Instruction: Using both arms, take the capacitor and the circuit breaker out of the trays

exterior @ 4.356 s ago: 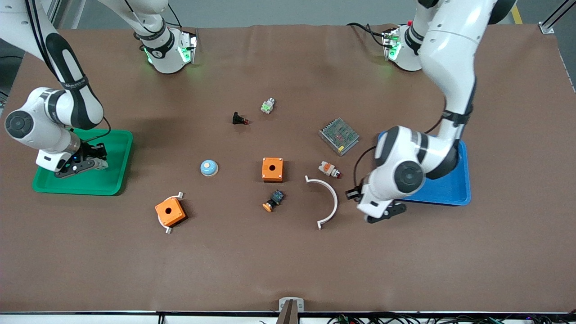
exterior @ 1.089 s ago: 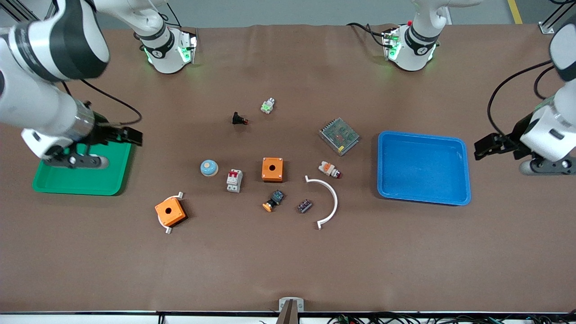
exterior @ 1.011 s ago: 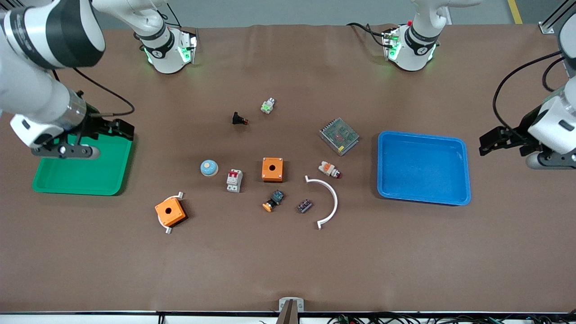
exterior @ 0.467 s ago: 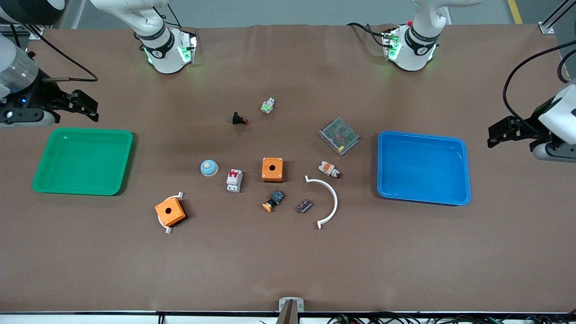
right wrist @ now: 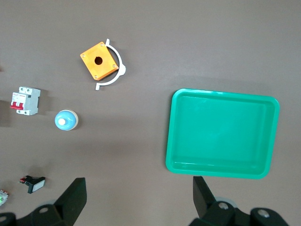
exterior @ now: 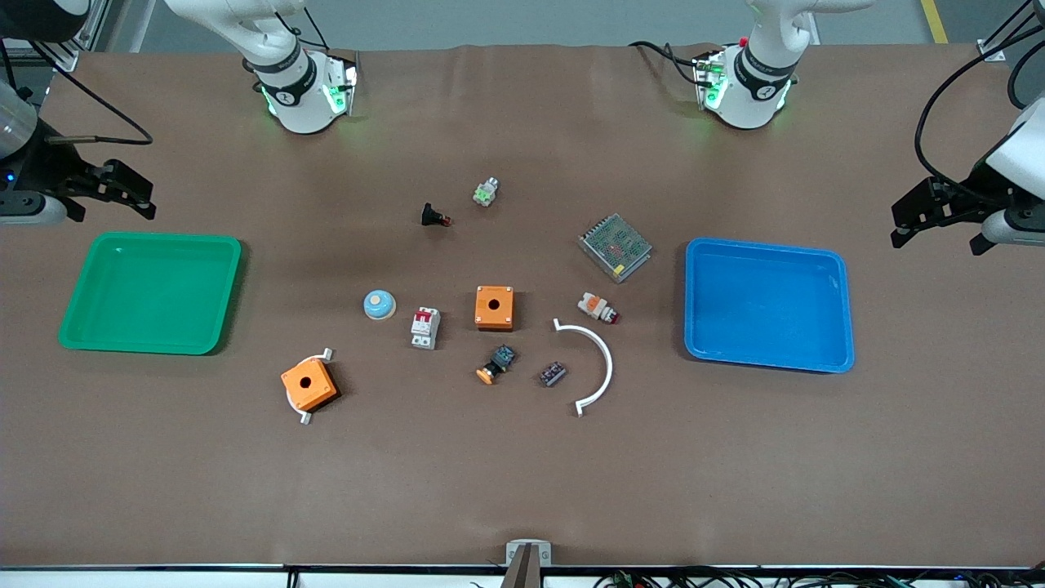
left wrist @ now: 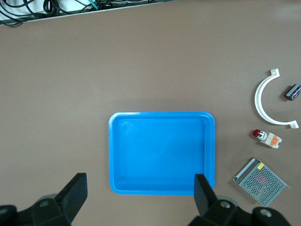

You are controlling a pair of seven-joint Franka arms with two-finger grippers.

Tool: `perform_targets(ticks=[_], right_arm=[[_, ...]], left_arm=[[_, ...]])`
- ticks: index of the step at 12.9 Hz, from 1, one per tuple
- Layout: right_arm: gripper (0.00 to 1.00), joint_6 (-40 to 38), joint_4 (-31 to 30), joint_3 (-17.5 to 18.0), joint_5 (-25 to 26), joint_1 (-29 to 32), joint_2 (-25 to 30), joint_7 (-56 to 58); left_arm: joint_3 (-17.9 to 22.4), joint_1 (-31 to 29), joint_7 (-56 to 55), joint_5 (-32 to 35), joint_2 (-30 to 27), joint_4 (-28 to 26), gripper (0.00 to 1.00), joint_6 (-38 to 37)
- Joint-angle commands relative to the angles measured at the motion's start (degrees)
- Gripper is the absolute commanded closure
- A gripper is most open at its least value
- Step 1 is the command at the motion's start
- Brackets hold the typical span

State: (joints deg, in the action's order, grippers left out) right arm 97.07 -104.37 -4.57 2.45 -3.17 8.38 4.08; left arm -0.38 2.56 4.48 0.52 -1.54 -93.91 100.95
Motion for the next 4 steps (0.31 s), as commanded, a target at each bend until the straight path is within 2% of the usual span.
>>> perform_targets(ticks=[1, 4], right_arm=[[0.0, 0.58, -1.1, 0.0, -0.77, 1.32, 1.12, 2.52], [0.0, 0.49, -1.1, 0.0, -0.78, 1.24, 1.12, 2.52]], left_arm=[[-0.41, -0.45, -0.52, -0.43, 1.01, 3.19, 0.0, -2.32], [-0.32, -0.19, -0.08, -0.43, 2.41, 6.88, 0.0, -6.8]])
